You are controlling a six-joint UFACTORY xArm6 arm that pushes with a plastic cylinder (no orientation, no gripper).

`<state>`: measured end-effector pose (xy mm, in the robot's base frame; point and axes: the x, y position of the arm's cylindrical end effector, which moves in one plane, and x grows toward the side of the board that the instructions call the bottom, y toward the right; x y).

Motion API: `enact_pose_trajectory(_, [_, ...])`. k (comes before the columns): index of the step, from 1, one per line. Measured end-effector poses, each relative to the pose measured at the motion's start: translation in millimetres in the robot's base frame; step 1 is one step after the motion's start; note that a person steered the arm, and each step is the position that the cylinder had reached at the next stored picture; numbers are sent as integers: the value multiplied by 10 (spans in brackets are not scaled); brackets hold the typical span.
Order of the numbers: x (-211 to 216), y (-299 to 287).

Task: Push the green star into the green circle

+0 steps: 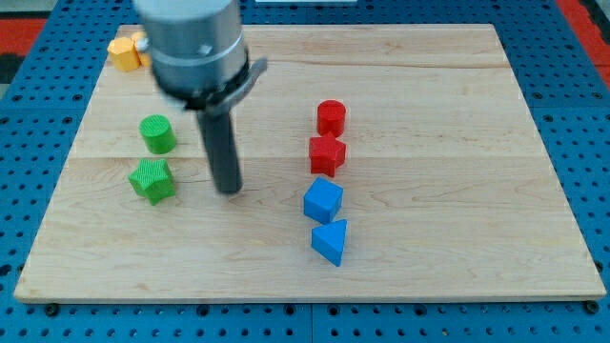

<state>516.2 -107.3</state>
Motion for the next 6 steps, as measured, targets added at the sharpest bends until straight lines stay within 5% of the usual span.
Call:
enact_pose_trajectory(1, [229,-1074])
enact_pose_trajectory(3, [323,-808])
enact_pose_trajectory(5, [-519,-861])
enact_pose_trajectory(6, [-601,-851])
